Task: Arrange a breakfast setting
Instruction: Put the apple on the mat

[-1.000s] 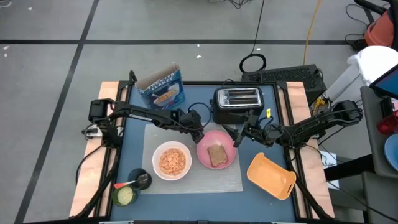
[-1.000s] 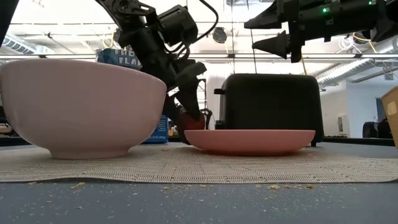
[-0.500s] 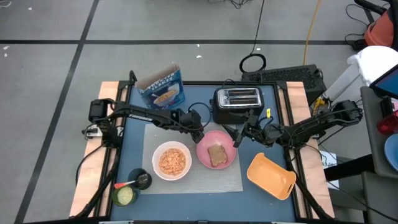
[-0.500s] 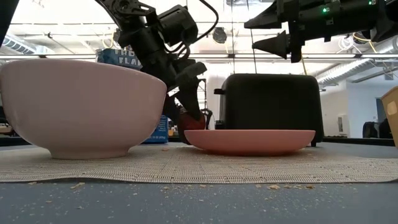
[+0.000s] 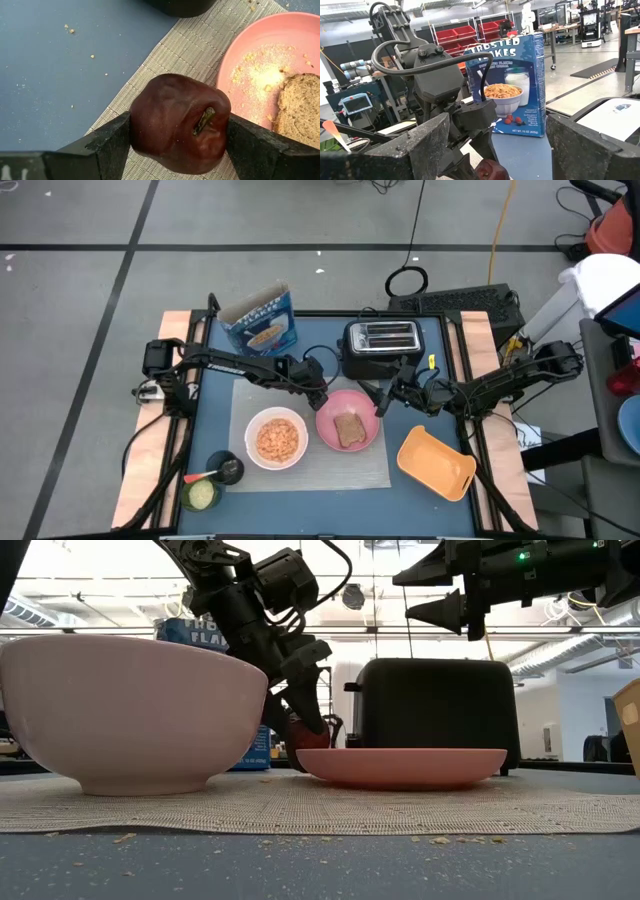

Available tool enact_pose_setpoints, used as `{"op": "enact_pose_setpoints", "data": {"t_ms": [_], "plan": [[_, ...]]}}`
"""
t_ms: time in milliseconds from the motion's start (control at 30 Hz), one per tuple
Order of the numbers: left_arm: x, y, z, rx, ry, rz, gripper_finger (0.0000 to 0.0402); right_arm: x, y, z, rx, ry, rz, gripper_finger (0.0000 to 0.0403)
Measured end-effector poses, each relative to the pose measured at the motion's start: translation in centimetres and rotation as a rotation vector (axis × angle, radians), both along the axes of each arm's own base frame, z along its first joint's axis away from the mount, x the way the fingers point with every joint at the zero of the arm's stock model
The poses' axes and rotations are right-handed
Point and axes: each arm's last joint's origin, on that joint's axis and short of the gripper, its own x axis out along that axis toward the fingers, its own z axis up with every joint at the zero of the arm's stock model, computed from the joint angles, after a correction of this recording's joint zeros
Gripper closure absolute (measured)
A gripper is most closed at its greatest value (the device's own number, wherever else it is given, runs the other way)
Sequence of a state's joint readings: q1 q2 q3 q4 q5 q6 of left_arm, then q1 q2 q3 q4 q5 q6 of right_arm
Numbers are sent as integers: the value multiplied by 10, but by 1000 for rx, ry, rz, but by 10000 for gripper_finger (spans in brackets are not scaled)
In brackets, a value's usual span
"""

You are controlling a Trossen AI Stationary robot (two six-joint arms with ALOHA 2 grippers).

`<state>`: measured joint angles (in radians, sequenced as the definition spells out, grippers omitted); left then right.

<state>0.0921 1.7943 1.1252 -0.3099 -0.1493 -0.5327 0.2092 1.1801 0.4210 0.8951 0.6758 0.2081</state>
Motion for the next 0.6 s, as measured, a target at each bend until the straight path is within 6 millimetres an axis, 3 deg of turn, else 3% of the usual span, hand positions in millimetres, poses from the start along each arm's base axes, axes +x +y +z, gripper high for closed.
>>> {"op": "enact_pose_setpoints", "data": {"t_ms": [600], "plan": [[0, 0, 0, -6, -3, 10, 116, 0, 0, -1, -2, 10, 0, 83]]}}
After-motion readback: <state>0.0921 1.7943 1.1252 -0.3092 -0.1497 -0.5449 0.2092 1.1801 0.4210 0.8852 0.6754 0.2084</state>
